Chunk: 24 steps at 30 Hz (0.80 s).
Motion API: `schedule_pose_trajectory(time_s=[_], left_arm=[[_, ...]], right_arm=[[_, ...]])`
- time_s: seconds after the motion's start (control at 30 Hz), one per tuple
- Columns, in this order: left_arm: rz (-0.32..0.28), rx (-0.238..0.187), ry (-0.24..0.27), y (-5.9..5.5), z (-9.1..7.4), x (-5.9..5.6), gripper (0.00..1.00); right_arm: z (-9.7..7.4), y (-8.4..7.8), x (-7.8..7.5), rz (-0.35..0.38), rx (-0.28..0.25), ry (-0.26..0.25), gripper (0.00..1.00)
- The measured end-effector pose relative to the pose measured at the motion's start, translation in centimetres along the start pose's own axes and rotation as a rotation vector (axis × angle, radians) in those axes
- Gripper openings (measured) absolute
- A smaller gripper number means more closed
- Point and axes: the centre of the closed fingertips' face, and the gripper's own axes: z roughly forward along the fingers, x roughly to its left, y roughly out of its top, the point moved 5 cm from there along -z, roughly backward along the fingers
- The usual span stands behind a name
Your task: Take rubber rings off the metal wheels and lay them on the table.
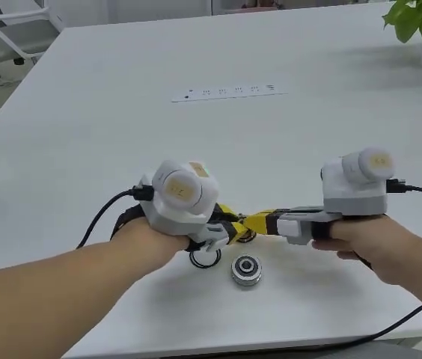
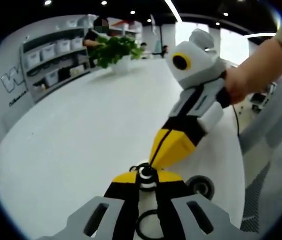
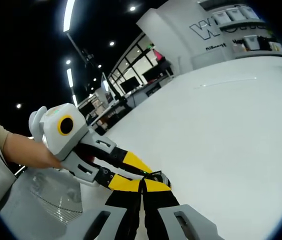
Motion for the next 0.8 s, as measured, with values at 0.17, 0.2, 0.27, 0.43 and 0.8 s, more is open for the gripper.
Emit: schedule_pose_trajectory(time_s=[0.17, 0.2, 0.27, 0.43, 0.8], left_arm=[[-0.001, -0.003, -0.004, 0.0, 0.0, 0.0, 0.12], [-0.002, -0.002, -0.005, 0.0, 0.0, 0.0, 0.12], [-0.005, -0.002, -0.004, 0.1, 0.0, 0.0, 0.12], [0.013, -0.012, -0.007, 0.1, -0.1, 0.0, 0.13], [0.024, -0.026, -0.027, 0.5, -0.7, -0.3, 0.19]], right_arm=[[-0.6, 0.0, 0.7, 0.001, -0.005, 0.029, 0.00], [-0.6, 0.0, 0.6, 0.007, -0.009, 0.029, 0.00], [-0.8, 0.0, 0.3, 0.013, -0.019, 0.019, 0.00], [-0.8, -0.1, -0.3, -0.025, -0.012, -0.035, 0.00], [-0.7, -0.2, -0.8, -0.014, -0.011, -0.048, 0.00]])
